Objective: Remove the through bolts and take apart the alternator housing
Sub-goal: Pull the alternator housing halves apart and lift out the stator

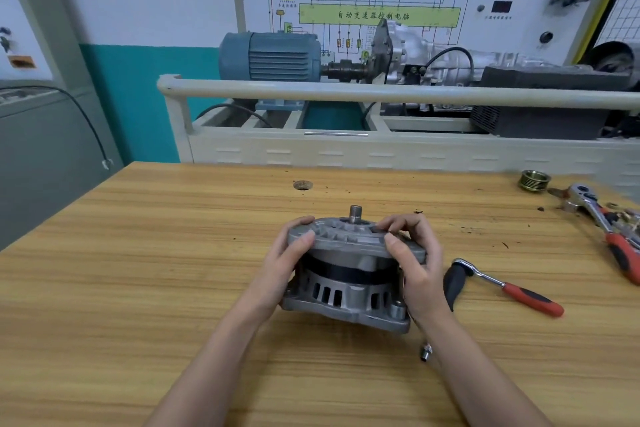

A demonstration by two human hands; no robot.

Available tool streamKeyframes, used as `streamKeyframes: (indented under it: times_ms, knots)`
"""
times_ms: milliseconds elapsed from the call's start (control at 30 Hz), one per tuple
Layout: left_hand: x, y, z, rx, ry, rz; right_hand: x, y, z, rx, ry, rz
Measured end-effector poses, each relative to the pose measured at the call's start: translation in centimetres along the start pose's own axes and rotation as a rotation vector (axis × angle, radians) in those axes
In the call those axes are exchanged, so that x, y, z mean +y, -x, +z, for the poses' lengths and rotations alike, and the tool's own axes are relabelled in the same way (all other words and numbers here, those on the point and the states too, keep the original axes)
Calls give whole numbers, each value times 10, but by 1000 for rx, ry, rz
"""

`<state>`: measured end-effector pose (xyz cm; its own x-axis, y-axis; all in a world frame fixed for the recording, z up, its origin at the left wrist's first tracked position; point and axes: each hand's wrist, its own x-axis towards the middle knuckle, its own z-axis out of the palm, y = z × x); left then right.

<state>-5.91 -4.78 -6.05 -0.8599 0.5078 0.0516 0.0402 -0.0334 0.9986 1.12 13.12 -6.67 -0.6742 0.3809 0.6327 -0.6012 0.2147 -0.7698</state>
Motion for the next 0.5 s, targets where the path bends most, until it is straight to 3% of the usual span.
streamKeyframes:
  times_ms: [67, 167, 267, 333, 500]
  knots:
    - [15, -5, 2, 36, 33, -163, -2, -5, -7, -27, -57, 89]
    - [30, -14, 8, 115, 90, -277, -8, -30, -18, 140, -198, 419]
    - [29, -15, 15, 185, 137, -321, 2, -46, -14, 93, -33, 722]
    - [24, -13, 18, 203, 189, -335, 9, -45, -7, 81, -50, 887]
    - [23, -11, 19, 276, 276, -346, 8, -45, -1, 138, -109, 1039]
